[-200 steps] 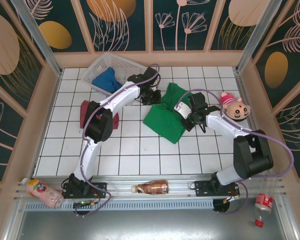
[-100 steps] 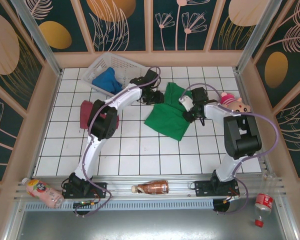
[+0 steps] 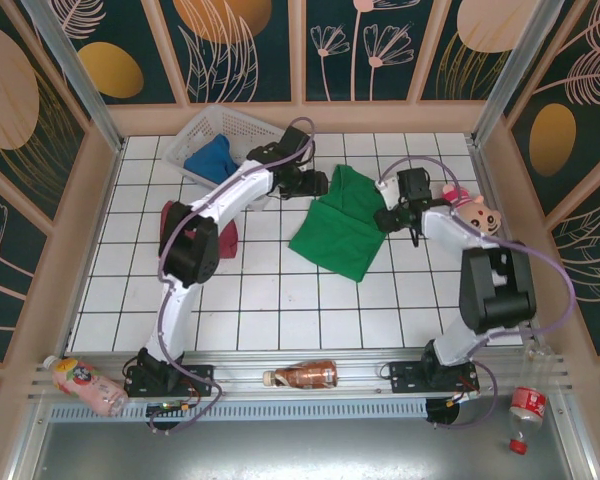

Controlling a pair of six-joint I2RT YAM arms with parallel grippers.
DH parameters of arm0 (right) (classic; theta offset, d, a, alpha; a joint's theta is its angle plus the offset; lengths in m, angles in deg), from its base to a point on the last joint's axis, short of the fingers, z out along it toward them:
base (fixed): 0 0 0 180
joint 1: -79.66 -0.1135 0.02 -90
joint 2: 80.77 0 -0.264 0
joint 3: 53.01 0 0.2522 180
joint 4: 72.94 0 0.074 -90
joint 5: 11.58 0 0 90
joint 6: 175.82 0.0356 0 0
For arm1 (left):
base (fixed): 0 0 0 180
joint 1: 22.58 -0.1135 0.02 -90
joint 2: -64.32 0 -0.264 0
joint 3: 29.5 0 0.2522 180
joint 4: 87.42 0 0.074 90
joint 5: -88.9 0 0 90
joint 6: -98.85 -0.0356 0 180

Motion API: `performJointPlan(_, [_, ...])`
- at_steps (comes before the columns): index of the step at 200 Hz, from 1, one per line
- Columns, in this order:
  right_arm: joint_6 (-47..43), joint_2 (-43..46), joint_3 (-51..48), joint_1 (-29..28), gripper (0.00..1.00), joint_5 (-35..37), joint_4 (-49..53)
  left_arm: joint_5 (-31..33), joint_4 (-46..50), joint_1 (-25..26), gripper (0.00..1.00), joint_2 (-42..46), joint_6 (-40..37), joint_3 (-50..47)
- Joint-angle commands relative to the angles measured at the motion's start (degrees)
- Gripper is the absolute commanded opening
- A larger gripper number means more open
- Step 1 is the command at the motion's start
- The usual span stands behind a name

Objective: Fold and stack the tank tops

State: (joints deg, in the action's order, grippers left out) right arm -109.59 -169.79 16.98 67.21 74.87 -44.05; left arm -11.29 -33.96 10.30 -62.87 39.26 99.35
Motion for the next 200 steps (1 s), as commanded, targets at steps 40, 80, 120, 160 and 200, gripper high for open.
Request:
performJointPlan(40, [-3.57,20.45,-17.29,-17.53,0.62,-6.41,-5.08,-3.01,-1.18,-0.28,0.69,20.27,4.52,-28.37])
performJointPlan(80, [-8.22,19.78,-23.29,-26.38,0.66,1.13,-8.06,-5.13,-8.41,0.08,0.69,23.20,9.13,-39.87])
performJointPlan(120, [-11.61,18.85,-27.49,-28.79,0.66,5.62,-9.27,-6.02,-16.27,0.20,0.65,20.59,12.08,-43.37])
performJointPlan(160, [-11.93,15.64,-28.39,-29.04,0.65,10.92,-15.85,-7.37,-20.26,0.34,0.59,16.29,12.51,-42.01])
performJointPlan(200, [-13.62,12.56,-28.89,-29.06,0.63,14.68,-20.17,-8.74,-20.70,0.77,0.53,13.60,11.99,-41.70])
